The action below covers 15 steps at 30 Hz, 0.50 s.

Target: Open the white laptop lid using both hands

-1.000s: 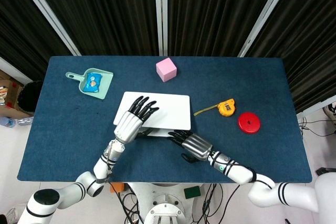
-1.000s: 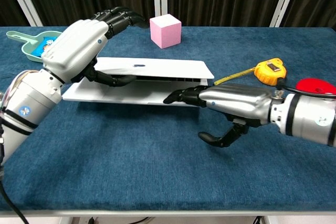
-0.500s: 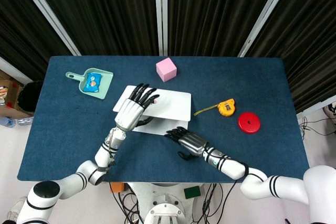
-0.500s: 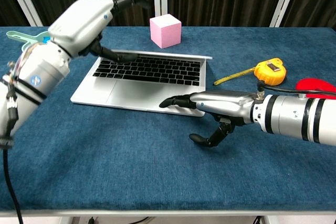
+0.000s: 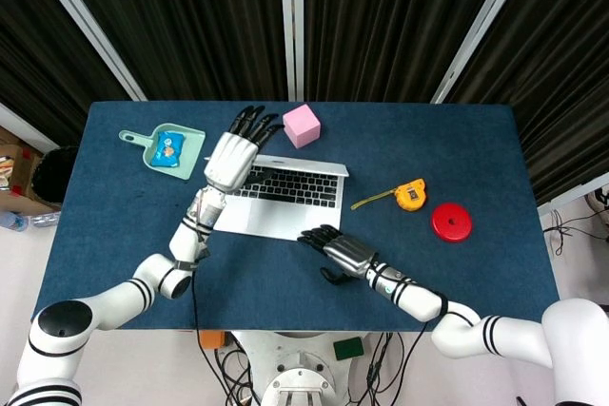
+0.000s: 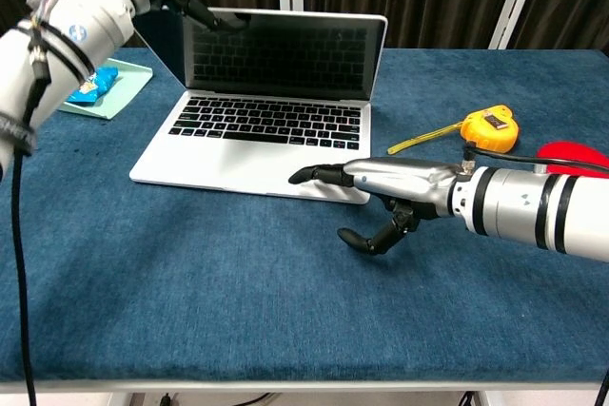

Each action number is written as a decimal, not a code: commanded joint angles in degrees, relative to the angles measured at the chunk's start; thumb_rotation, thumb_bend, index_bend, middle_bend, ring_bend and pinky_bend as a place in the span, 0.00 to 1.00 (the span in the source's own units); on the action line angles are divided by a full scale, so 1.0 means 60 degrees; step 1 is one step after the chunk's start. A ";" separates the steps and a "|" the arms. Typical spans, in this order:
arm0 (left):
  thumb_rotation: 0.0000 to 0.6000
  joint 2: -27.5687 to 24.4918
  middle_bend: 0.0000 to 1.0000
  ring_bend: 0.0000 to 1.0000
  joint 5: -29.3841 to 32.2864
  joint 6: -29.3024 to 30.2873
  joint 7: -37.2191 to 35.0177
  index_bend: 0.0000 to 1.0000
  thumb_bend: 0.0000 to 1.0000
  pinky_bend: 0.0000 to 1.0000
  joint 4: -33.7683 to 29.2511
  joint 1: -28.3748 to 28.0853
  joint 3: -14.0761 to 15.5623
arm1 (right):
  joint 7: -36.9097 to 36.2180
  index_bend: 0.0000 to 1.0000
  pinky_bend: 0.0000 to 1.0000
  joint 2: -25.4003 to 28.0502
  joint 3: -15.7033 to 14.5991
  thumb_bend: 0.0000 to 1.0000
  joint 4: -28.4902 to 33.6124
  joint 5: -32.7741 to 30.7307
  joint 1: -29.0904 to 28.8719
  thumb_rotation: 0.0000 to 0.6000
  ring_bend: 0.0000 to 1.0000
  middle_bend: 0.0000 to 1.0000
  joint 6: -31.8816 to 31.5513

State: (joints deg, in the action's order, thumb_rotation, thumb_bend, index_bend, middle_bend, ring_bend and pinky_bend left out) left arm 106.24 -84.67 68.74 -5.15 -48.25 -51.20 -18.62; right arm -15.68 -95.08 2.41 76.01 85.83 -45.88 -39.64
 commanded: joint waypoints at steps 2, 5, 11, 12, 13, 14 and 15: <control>1.00 -0.0444 0.15 0.04 0.0601 -0.0771 0.0417 0.21 0.51 0.09 -0.0151 -0.0407 -0.0380 | -0.0130 0.00 0.00 -0.0055 0.0052 0.58 -0.0125 -0.0146 -0.0060 1.00 0.00 0.00 0.0062; 1.00 -0.0663 0.15 0.03 0.0960 -0.1287 0.0703 0.21 0.52 0.09 -0.0131 -0.0620 -0.0534 | -0.0236 0.00 0.00 -0.0069 0.0058 0.58 -0.0194 -0.0227 -0.0123 1.00 0.00 0.00 0.0161; 1.00 -0.0895 0.15 0.03 0.1775 -0.2394 0.1152 0.21 0.52 0.09 0.0371 -0.1196 -0.0919 | -0.0265 0.00 0.00 -0.0152 0.0027 0.58 -0.0357 -0.0359 -0.0223 1.00 0.00 0.00 0.0332; 1.00 -0.0904 0.15 0.03 0.1928 -0.2570 0.1196 0.21 0.52 0.09 0.0493 -0.1294 -0.0998 | -0.0264 0.00 0.00 -0.0164 0.0024 0.58 -0.0374 -0.0382 -0.0232 1.00 0.00 0.00 0.0353; 1.00 -0.0914 0.15 0.03 0.2142 -0.2817 0.1243 0.21 0.52 0.09 0.0655 -0.1431 -0.1110 | -0.0254 0.00 0.00 -0.0174 0.0020 0.58 -0.0395 -0.0406 -0.0247 1.00 0.00 0.00 0.0378; 1.00 -0.0916 0.15 0.03 0.2302 -0.2996 0.1266 0.21 0.52 0.09 0.0779 -0.1534 -0.1195 | -0.0240 0.00 0.00 -0.0183 0.0017 0.58 -0.0413 -0.0425 -0.0258 1.00 0.00 0.00 0.0395; 1.00 -0.0923 0.15 0.03 0.2453 -0.3173 0.1293 0.21 0.52 0.09 0.0905 -0.1638 -0.1273 | -0.0229 0.00 0.00 -0.0188 0.0014 0.58 -0.0427 -0.0447 -0.0268 1.00 0.00 0.00 0.0417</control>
State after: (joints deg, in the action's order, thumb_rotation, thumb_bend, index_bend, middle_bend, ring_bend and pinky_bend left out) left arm 101.01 -71.81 51.65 1.87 -44.46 -59.54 -25.00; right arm -17.09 -96.18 2.51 73.48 83.18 -47.46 -37.17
